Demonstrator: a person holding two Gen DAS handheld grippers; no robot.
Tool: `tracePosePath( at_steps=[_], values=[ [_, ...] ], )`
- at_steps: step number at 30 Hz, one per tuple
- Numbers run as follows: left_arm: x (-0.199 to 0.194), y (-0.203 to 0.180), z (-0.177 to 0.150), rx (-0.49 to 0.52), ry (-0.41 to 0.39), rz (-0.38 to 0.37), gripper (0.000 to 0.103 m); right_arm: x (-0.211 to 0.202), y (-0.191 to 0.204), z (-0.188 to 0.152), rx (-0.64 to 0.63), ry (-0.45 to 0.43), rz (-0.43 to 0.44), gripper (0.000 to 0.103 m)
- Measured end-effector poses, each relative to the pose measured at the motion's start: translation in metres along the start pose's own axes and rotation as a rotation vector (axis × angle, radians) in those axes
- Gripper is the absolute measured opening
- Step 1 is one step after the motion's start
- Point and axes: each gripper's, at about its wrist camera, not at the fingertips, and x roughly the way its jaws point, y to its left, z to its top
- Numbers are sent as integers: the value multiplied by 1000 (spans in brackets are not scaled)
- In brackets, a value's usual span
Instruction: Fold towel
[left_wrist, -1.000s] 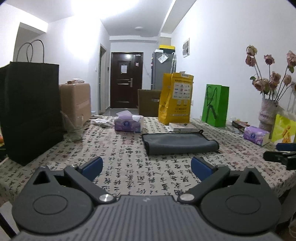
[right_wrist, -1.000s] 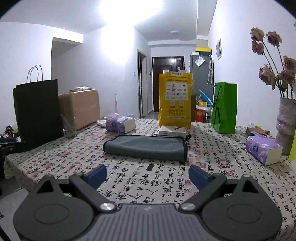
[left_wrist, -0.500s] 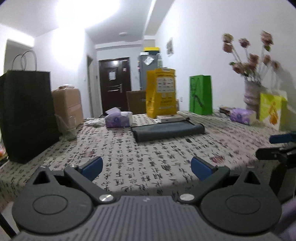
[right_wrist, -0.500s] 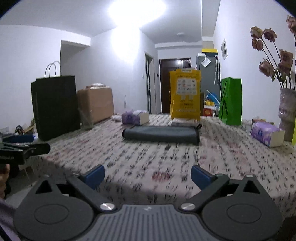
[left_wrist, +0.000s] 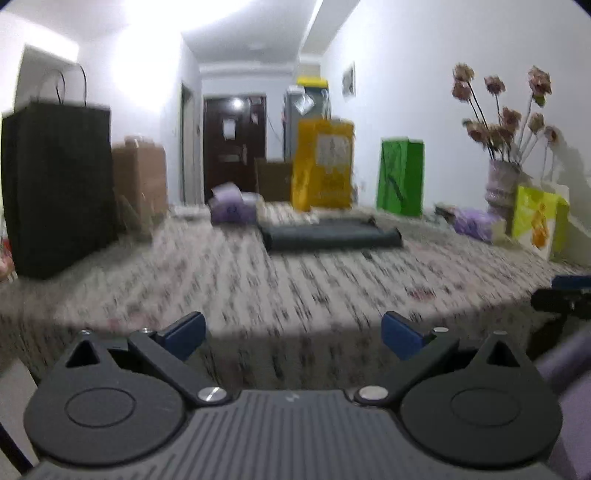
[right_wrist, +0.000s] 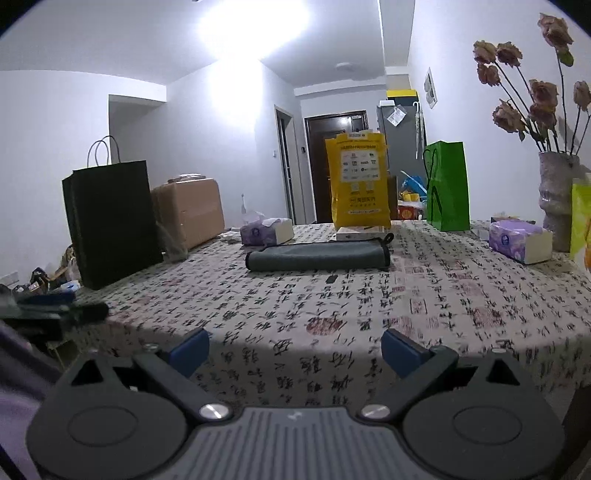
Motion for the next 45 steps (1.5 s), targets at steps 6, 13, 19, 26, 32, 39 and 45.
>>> tracePosePath(
  at_steps=[6,13,19,26,32,39,45],
  values=[
    [0,-2,-1,4,-10,-15,103,-5,3,-3,-13,-4,-2,101],
    [-1,-4,-1,4,-18,-10,103,-4,4,-4,-16,-6,3,101],
    [-2,-5,-2,6,-23,-12,103,-4,6,-4,-18,-8,4,101],
    [-2,-6,-1,8,-22,-15,103,-2,6,-5,-14,-3,11,101],
    [-3,-7,0,13,-32,-13,103,-1,7,-6,-11,-2,14,101],
    [-2,-8,-1,15,-31,-18,103,-1,5,-6,-9,-1,15,101],
    [-3,-7,-1,18,-32,-23,103,-1,6,-6,-9,-1,16,101]
  ],
)
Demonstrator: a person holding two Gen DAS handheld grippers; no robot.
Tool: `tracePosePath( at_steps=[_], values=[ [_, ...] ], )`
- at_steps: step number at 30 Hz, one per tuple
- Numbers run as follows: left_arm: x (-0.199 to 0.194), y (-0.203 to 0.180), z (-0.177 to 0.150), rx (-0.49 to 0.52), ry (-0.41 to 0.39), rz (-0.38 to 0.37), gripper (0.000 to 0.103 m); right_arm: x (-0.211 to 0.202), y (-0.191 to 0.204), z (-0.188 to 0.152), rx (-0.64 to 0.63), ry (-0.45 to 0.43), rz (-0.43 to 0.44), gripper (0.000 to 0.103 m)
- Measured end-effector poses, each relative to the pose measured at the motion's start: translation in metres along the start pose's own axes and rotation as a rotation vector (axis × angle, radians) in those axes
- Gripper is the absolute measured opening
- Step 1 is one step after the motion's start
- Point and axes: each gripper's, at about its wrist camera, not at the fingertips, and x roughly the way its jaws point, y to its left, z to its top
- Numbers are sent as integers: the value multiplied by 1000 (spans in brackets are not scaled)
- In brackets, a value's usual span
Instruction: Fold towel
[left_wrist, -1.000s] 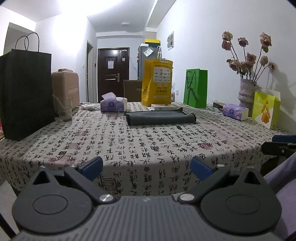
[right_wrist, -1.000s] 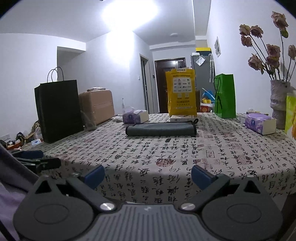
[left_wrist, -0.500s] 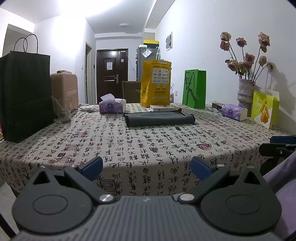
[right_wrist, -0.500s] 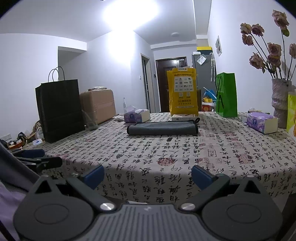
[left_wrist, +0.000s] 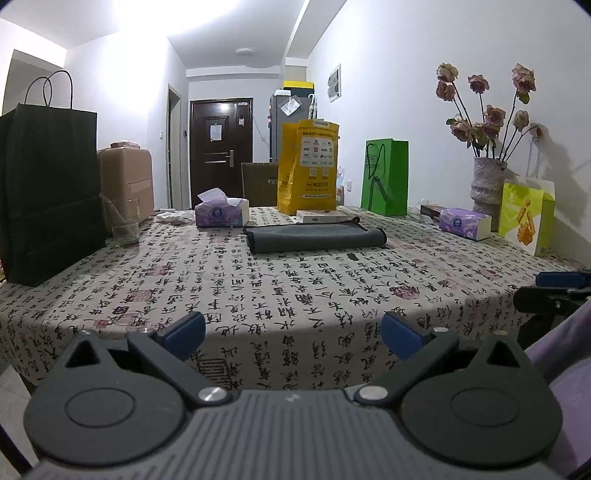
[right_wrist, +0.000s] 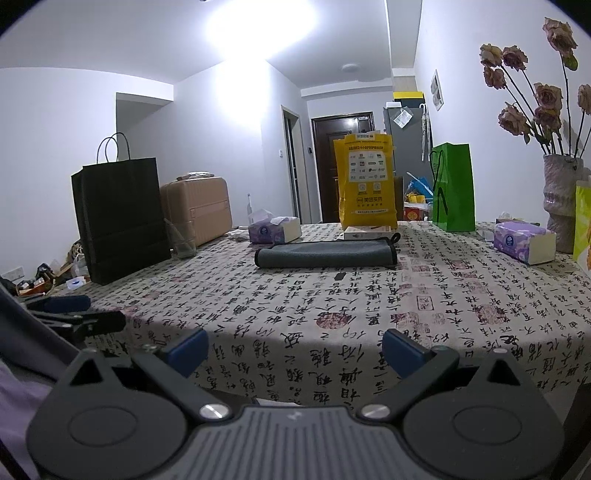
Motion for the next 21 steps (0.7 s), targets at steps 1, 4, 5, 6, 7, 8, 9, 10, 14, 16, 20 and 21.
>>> tracePosePath(
  at_steps=[1,4,5,6,7,8,9,10,14,16,20,21],
  values=[
    [0,0,0,1,-1,0,103,0,0,0,0,0,0,101],
    [0,0,0,1,-1,0,103,0,1,0,0,1,3,102],
    [0,0,0,1,-1,-1,103,0,1,0,0,1,3,102],
    [0,0,0,1,-1,-1,103,0,2,0,-1,0,3,102],
    [0,0,1,2,-1,-2,103,0,2,0,-1,1,3,102],
    [0,0,1,3,-2,-2,103,0,2,0,0,1,4,102],
    [0,0,1,4,-2,-2,103,0,3,-1,-1,2,5,102],
    [-1,0,1,4,-3,-3,103,0,4,-1,-1,1,5,102],
    [-1,0,1,4,-2,-4,103,-1,4,-1,-2,2,5,102],
    [-1,0,1,4,-1,-6,103,0,4,-1,-1,2,5,102],
    [-1,-1,1,5,-1,-4,103,-1,4,-1,0,2,6,102],
    [-1,-1,1,5,-1,-5,103,-1,4,-1,0,2,6,102]
  ],
)
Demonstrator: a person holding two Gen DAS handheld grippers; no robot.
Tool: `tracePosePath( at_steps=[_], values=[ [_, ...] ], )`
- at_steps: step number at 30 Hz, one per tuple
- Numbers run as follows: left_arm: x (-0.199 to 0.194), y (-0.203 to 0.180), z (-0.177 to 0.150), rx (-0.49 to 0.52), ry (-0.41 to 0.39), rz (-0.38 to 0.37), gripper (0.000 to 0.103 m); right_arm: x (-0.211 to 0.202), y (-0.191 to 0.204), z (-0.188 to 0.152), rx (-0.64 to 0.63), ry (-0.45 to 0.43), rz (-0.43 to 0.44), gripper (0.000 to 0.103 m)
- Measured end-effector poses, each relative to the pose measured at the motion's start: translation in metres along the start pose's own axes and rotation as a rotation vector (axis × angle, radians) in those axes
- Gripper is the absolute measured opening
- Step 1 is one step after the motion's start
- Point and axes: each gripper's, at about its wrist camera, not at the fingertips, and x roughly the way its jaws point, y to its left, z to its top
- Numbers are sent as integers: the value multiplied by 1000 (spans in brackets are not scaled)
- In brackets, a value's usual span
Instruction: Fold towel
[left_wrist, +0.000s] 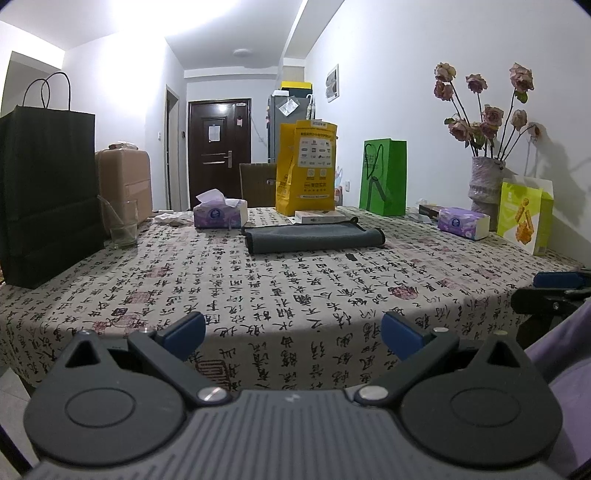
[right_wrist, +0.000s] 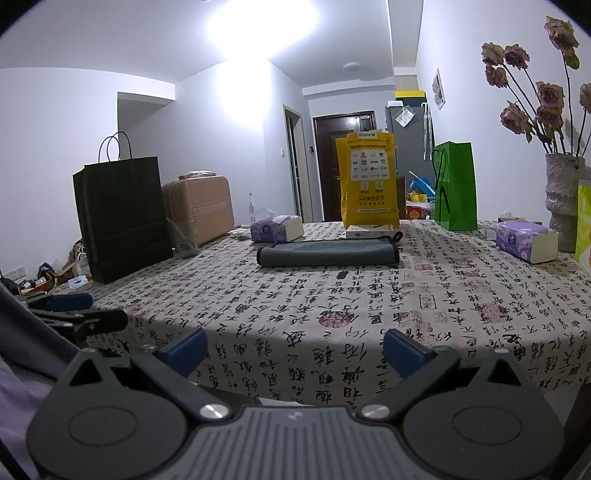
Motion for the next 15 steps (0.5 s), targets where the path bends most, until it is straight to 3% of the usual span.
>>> tracePosePath(
  at_steps=[15],
  values=[
    [0,1,-1,4,-6,1,103,0,0,0,-1,0,1,102]
  ],
)
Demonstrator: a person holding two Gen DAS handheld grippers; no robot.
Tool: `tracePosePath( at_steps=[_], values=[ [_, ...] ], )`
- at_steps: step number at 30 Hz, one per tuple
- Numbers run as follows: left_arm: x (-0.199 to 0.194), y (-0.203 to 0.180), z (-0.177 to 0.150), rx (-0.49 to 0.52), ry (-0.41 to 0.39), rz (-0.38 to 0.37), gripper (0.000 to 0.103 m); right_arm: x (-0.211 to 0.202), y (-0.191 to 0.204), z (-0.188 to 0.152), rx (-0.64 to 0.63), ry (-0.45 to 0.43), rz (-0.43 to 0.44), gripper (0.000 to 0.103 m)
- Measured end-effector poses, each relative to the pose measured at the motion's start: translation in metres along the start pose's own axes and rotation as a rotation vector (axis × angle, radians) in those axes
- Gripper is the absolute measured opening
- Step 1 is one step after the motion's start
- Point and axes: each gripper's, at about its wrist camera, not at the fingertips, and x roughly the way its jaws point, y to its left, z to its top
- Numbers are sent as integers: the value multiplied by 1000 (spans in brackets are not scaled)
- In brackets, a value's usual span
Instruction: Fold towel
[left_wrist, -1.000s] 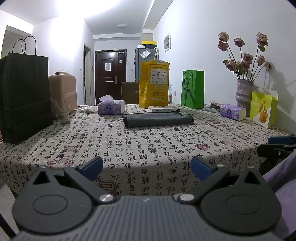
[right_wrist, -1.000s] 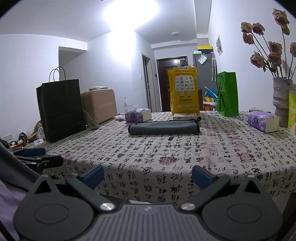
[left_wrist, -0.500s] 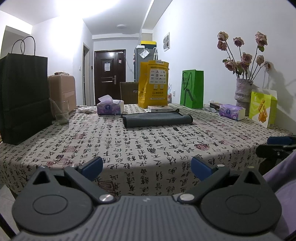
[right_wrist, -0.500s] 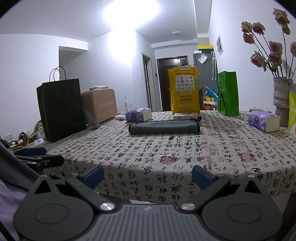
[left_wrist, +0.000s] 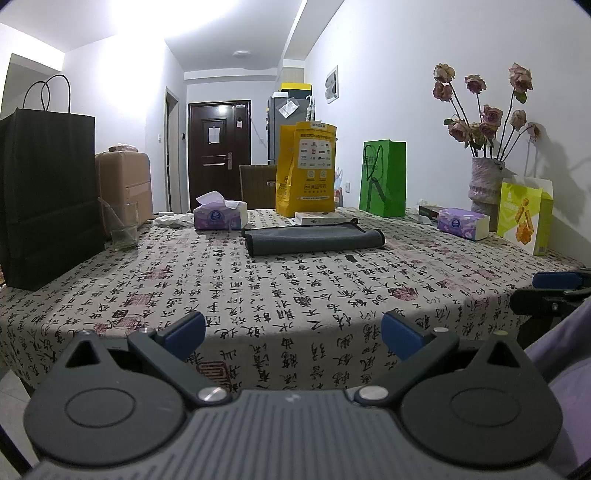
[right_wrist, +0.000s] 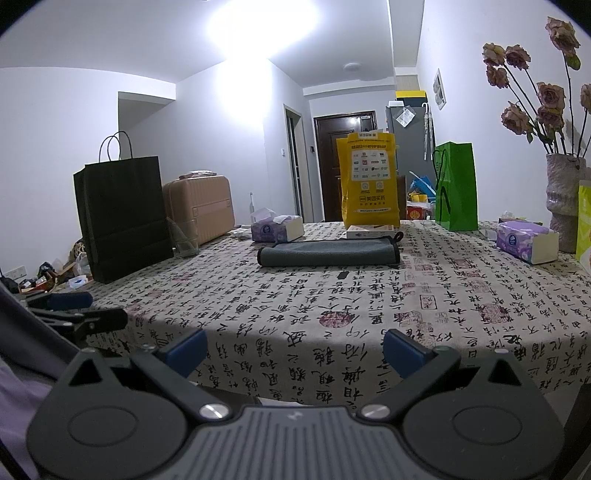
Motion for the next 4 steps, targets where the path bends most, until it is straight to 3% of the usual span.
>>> tracePosePath(
  at_steps=[4],
  values=[
    [0,-1,0,2,3,-7,103,0,0,0,0,1,1,102]
  ],
)
